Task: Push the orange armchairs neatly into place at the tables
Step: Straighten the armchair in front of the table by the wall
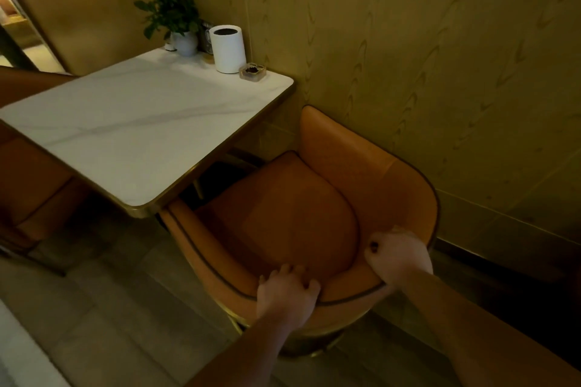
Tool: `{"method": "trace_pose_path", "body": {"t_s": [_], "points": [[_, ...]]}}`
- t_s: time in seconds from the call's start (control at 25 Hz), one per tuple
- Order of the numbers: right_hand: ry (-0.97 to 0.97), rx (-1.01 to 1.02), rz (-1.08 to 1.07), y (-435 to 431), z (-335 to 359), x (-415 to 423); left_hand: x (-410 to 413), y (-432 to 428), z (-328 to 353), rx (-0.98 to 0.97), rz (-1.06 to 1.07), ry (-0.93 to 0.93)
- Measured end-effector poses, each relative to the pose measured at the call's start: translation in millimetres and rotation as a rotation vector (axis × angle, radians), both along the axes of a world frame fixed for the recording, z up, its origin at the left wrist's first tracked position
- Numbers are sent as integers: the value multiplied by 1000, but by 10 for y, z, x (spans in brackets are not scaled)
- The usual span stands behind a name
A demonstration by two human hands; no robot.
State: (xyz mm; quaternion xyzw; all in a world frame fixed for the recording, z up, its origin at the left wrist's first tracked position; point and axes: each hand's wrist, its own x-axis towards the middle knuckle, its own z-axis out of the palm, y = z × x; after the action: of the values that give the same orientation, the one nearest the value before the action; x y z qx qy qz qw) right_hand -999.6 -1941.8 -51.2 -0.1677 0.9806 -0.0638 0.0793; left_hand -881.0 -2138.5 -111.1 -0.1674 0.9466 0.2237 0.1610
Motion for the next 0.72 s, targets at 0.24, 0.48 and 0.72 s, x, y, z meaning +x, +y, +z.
{"method": "trace_pose_path", "body": {"t_s": [0.24, 0.48, 0.72], "points": [[-98, 55, 81, 48, 10, -30, 49, -33, 169, 72, 44, -136], [-178, -51, 139, 26, 470, 141, 428, 4, 783, 23, 139, 9], [-151, -168, 145, -8, 972, 694, 928, -66, 1593, -60, 179, 124]]}}
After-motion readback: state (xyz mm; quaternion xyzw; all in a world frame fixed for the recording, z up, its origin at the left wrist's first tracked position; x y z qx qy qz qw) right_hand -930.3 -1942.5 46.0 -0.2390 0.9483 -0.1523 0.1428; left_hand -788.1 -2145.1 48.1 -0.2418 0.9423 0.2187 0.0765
